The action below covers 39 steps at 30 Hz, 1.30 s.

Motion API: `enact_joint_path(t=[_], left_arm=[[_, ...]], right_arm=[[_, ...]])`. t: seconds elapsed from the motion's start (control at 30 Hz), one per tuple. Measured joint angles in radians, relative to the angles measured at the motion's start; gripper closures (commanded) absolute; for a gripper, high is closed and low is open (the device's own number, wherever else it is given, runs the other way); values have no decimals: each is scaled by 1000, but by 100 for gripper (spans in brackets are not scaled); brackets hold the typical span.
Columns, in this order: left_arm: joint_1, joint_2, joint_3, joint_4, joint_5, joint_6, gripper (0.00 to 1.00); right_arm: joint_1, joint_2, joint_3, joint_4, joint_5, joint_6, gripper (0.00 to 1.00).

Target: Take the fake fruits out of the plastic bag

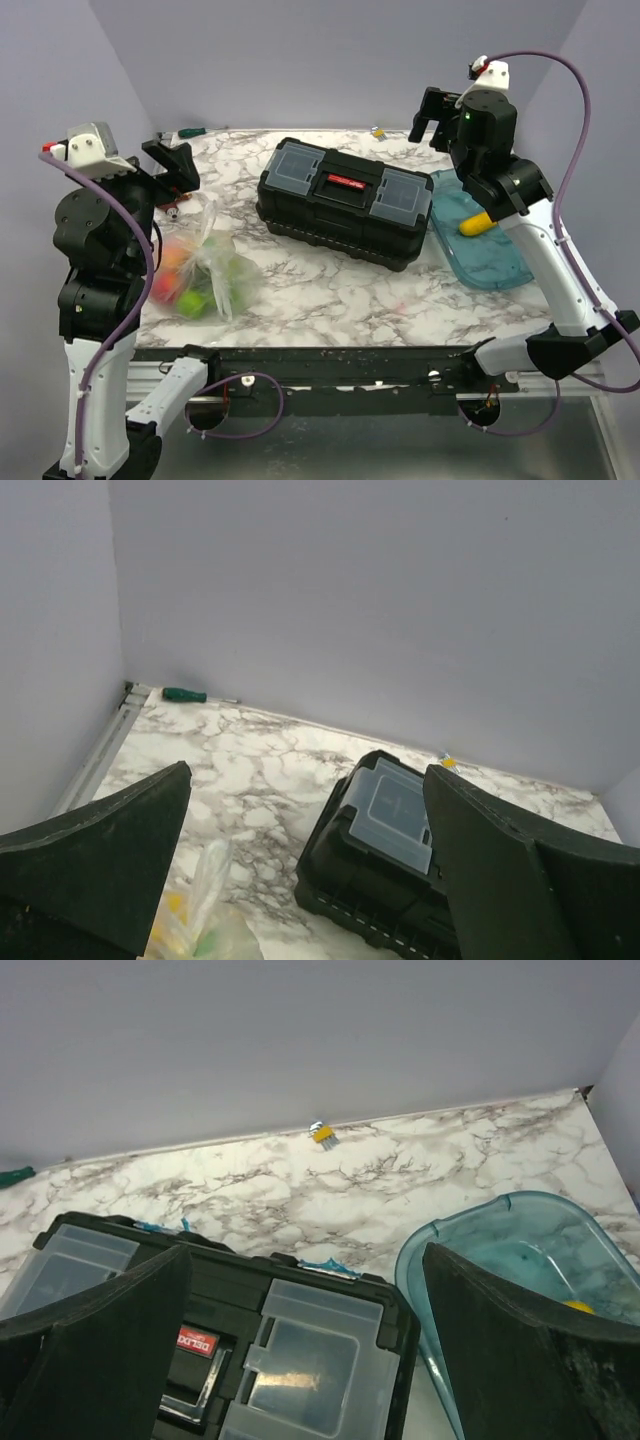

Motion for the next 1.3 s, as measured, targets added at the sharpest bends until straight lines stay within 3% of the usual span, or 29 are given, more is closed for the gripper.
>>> enact_joint_path(t=[0.27,0.57,0.87,1.1,1.3], left_arm=[[0,-14,-128,-120,41,-35,1],[0,-52,-303,-171,92,-30,1],[0,-223,-409,-219,81,-13,1],[0,-373,-473,-271,82,-32,1],[0,-427,-475,-294,81,-50,1]], right_arm=[[21,14,-30,-14,-85,109,0],[240,178,-63,11,-188,189,0],[549,273,-86,185,-166,257,0],[662,404,-109,299,-173,330,0],[701,489,-222,444,-315,355,6]])
